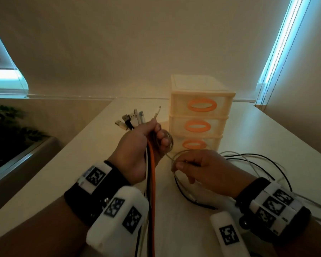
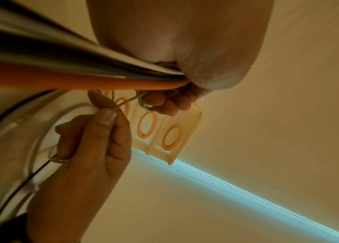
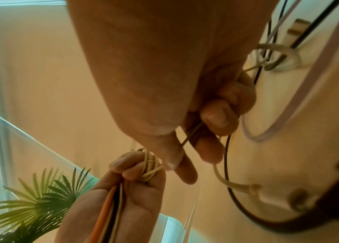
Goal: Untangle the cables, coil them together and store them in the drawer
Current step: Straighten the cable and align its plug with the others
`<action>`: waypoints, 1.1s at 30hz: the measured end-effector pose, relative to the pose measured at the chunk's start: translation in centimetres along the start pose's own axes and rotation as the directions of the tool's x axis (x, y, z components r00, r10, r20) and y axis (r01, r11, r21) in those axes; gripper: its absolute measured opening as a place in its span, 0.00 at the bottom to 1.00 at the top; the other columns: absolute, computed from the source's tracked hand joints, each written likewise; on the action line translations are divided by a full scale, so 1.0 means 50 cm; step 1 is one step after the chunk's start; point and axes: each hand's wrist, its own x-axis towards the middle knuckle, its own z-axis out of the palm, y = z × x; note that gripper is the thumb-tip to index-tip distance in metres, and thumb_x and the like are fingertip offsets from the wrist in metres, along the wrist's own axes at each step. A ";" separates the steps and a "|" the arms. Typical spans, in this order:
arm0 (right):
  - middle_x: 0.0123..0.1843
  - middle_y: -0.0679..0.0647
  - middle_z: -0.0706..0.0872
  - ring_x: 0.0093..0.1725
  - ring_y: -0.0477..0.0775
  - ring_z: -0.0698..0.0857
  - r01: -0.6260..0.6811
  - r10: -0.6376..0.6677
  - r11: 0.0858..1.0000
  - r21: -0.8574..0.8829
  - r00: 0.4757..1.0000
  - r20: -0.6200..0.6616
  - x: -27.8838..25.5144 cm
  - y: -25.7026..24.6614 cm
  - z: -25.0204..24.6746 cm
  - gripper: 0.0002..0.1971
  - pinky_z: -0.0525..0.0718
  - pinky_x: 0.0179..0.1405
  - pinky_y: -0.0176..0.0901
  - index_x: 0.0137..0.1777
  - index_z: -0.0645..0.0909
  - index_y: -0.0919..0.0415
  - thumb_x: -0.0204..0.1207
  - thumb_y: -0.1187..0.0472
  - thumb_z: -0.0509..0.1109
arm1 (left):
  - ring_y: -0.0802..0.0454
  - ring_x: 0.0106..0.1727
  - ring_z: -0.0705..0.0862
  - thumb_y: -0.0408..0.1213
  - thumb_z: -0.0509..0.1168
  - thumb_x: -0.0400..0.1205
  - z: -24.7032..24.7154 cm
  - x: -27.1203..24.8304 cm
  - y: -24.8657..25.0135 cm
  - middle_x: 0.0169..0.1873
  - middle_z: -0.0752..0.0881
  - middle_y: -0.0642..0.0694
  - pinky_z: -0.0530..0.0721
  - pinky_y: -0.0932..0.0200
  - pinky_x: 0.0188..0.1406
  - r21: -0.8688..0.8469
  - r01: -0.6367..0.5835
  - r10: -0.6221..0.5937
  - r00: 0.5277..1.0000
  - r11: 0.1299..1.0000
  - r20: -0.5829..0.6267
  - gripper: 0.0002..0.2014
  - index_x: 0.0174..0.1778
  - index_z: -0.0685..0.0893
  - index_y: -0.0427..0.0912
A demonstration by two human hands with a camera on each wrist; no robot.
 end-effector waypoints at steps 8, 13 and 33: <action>0.32 0.45 0.89 0.28 0.37 0.84 -0.005 0.005 0.999 0.035 1.000 -0.002 -0.008 -0.016 0.006 0.10 0.78 0.33 0.27 0.57 0.90 0.45 0.87 0.52 0.65 | 0.50 0.30 0.78 0.44 0.54 0.92 0.009 0.026 0.011 0.30 0.75 0.46 0.76 0.62 0.33 -0.085 -0.005 0.001 0.999 0.996 -0.048 0.20 0.35 0.75 0.41; 0.29 0.45 0.88 0.25 0.35 0.81 -0.091 0.090 0.995 0.031 0.996 0.021 -0.016 -0.007 -0.010 0.11 0.75 0.30 0.26 0.57 0.90 0.48 0.87 0.54 0.65 | 0.51 0.31 0.79 0.43 0.55 0.91 -0.020 0.018 0.008 0.31 0.78 0.47 0.78 0.62 0.32 -0.115 -0.026 0.025 1.000 0.993 -0.014 0.18 0.36 0.76 0.43; 0.32 0.48 0.89 0.28 0.44 0.83 -0.211 0.132 0.944 -0.255 0.946 -0.296 -0.029 0.016 -0.096 0.17 0.78 0.29 0.39 0.38 0.85 0.50 0.86 0.45 0.64 | 0.53 0.25 0.76 0.44 0.52 0.88 -0.013 -0.025 0.025 0.25 0.77 0.48 0.77 0.64 0.27 0.151 0.059 -0.129 0.851 0.987 0.508 0.16 0.35 0.71 0.44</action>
